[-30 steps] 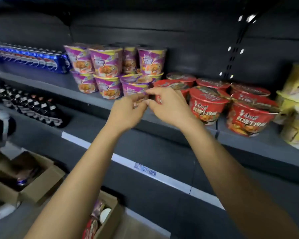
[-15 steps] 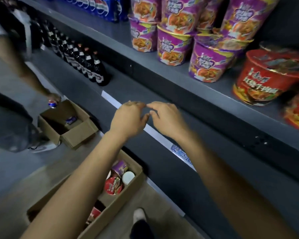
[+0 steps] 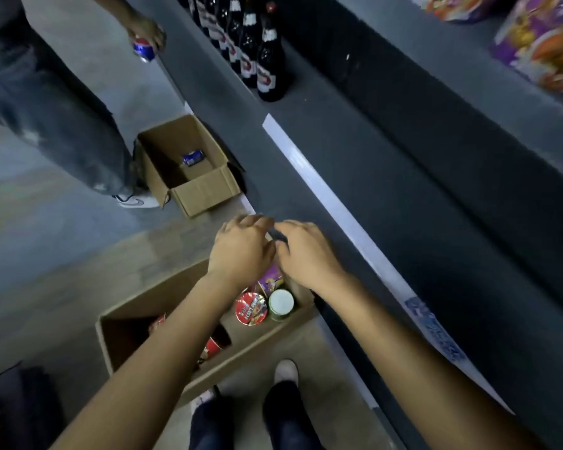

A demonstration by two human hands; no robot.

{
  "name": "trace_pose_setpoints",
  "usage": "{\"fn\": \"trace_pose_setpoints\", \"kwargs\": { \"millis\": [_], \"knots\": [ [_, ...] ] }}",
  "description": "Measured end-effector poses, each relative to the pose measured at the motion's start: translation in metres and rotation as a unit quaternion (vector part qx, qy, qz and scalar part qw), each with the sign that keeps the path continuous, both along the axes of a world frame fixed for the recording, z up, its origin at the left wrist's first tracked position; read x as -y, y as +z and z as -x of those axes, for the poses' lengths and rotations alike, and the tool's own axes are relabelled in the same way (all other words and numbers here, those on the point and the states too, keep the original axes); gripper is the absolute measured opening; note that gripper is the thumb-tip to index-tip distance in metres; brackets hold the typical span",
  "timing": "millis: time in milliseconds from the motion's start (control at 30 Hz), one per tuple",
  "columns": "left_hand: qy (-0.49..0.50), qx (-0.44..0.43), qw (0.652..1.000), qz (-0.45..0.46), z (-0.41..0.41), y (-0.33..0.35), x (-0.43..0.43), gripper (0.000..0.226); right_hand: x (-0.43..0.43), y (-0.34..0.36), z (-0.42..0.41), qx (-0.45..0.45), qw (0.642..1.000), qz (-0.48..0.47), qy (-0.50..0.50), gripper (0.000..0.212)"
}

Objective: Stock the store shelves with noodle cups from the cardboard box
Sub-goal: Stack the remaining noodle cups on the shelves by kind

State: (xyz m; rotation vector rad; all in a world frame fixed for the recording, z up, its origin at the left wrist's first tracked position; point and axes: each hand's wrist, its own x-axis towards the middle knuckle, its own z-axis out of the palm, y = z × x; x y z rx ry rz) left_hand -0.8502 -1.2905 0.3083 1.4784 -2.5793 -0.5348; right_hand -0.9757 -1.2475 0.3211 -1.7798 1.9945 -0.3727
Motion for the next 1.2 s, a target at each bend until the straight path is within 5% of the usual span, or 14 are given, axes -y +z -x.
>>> {"fn": "trace_pose_setpoints", "kwargs": {
  "millis": [867,1200],
  "knots": [
    [-0.020,0.204,0.944,-0.259,-0.190,-0.416,0.017,0.062,0.014,-0.448,-0.198,0.086,0.950,-0.299,-0.030,0.030],
    [0.070,0.188,0.938,-0.284,-0.206,-0.556,0.016,0.064,0.035,-0.579,-0.192,0.012,0.968,-0.233,0.095,0.053]
  ]
}}
